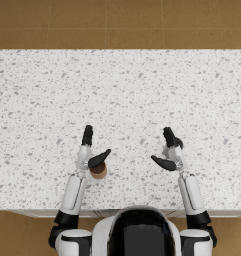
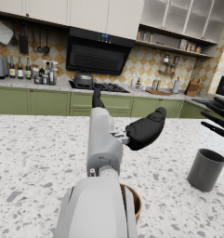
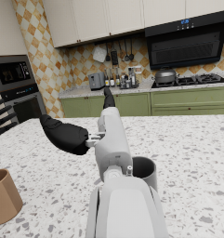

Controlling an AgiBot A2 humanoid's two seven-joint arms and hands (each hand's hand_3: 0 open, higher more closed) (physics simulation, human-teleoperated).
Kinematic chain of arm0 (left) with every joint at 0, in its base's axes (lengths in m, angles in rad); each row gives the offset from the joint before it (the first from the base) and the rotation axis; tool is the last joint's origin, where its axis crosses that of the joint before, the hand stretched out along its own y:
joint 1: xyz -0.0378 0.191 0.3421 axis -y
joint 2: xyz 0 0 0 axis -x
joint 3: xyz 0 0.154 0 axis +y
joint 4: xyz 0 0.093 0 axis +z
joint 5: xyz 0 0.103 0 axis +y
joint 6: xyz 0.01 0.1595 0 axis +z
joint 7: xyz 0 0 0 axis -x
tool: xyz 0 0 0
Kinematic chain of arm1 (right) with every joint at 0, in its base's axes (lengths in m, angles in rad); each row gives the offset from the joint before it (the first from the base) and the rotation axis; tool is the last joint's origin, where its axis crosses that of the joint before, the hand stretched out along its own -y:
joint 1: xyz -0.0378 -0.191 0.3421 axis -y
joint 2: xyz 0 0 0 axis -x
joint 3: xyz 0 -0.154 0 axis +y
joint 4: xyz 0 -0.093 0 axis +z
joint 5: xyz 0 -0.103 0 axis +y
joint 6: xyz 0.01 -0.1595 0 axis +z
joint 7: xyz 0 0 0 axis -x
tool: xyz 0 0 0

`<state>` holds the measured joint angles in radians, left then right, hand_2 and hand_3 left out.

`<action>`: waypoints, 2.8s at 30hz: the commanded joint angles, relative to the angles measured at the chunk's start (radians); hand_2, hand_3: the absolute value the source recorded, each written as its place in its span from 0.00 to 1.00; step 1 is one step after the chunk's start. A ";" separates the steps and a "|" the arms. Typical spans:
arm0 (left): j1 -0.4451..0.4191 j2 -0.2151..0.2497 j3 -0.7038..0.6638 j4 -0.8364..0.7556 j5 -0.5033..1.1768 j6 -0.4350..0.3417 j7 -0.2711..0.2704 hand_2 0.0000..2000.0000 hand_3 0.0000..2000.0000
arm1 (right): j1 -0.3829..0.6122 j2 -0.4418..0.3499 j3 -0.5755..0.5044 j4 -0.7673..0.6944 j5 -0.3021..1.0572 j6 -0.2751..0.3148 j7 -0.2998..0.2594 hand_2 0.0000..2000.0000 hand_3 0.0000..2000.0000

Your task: Pick up two cups and pour the berry on the right into the cup on the left

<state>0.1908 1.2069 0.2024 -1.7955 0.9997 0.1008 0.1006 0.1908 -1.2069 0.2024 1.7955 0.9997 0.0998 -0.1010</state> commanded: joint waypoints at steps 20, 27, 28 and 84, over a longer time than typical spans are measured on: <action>-0.042 -0.004 -0.028 0.009 0.000 -0.082 -0.082 0.00 0.00 | -0.009 -0.009 -0.030 0.016 0.000 -0.073 0.074 0.00 0.00; -0.232 -0.075 -0.049 -0.113 0.219 -0.099 -0.099 0.00 0.00 | -0.136 0.005 -0.206 0.081 0.187 -0.097 0.098 0.00 0.00; -0.258 -0.085 -0.057 -0.126 0.250 -0.100 -0.099 0.00 0.00 | -0.157 0.005 -0.224 0.092 0.219 -0.098 0.099 0.00 0.00; -0.224 0.080 0.065 0.057 0.330 -0.134 -0.105 1.00 0.64 | -0.035 -0.135 -0.060 -0.144 0.299 -0.039 0.106 1.00 0.64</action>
<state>-0.0825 1.2587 0.2354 -1.7239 1.3298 -0.0334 -0.0038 0.1427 -1.3393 0.1077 1.5256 1.2983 0.0647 0.0049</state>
